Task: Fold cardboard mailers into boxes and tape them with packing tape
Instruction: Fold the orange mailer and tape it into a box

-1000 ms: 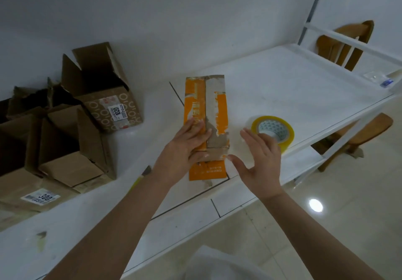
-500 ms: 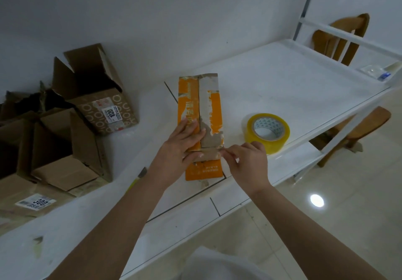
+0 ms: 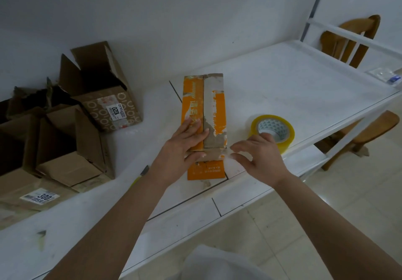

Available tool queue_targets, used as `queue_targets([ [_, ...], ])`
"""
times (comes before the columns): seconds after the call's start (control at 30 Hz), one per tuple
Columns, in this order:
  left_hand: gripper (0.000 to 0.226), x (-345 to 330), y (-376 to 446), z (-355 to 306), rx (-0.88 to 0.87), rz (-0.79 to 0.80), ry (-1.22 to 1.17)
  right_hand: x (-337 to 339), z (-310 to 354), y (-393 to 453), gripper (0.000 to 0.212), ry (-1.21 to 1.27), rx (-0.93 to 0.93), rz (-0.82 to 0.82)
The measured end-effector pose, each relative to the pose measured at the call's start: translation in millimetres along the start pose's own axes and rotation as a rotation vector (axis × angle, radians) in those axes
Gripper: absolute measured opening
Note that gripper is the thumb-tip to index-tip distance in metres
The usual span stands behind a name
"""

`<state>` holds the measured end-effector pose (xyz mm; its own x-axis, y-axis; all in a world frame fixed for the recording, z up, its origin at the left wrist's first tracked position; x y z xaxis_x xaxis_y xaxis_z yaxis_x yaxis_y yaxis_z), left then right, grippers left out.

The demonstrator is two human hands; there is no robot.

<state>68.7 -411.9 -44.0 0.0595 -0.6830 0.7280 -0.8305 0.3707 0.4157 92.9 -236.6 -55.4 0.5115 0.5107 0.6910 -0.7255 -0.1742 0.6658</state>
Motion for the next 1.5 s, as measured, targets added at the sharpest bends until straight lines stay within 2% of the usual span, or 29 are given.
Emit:
queue_targets([
  [0.07, 0.058, 1, 0, -1, -0.002, -0.002, -0.001, -5, 3, 11, 0.022, -0.003, 0.015, 0.008],
  [0.2, 0.056, 1, 1, -2, 0.008, -0.011, 0.019, -8, 16, 27, 0.047, -0.042, 0.071, -0.014],
  [0.4, 0.054, 1, 2, -4, 0.013, 0.007, 0.029, -13, 19, 31, 0.06, -0.085, 0.134, -0.008],
  [0.7, 0.062, 4, 6, 0, 0.017, 0.034, 0.022, -6, 28, 32, 0.051, -0.114, 0.224, -0.09],
  [0.83, 0.056, 1, 5, 0, 0.007, 0.028, 0.034, 3, 19, 29, 0.048, -0.011, 0.09, -0.16],
  [0.9, 0.058, 1, 4, 2, -0.004, 0.066, 0.032, 2, 26, 30, 0.048, 0.039, 0.161, -0.163],
  [1.0, 0.057, 0, 3, 3, -0.037, 0.114, 0.047, -3, 40, 28, 0.035, 0.076, 0.32, -0.174],
  [1.1, 0.056, -1, 3, 2, -0.058, 0.117, 0.064, -3, 44, 27, 0.031, 0.097, 0.325, -0.207],
  [1.2, 0.06, 9, 2, 0, -0.091, 0.051, 0.044, 1, 44, 26, 0.032, 0.015, 0.334, -0.214],
  [1.3, 0.062, 29, -9, 3, -0.094, -0.132, -0.025, 7, 36, 26, 0.032, -0.036, 0.317, -0.209],
  [1.4, 0.051, 31, -18, 7, -0.088, -0.211, -0.059, 4, 39, 26, 0.036, -0.024, 0.315, -0.163],
  [1.5, 0.04, 28, -19, 8, -0.082, -0.291, -0.026, -5, 44, 28, 0.029, 0.102, 0.267, -0.137],
])
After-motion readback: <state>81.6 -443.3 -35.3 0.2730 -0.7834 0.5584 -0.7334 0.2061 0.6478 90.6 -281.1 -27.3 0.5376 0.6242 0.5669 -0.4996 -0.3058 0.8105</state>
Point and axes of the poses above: each hand's wrist, its own y-axis towards the middle knuckle, its own x-axis out of the back of the hand, z = x × y, the point moved 9 cm from there along y, towards the middle knuckle, and after that the axes turned 11 degrees about -z, right-handed, at the moved point
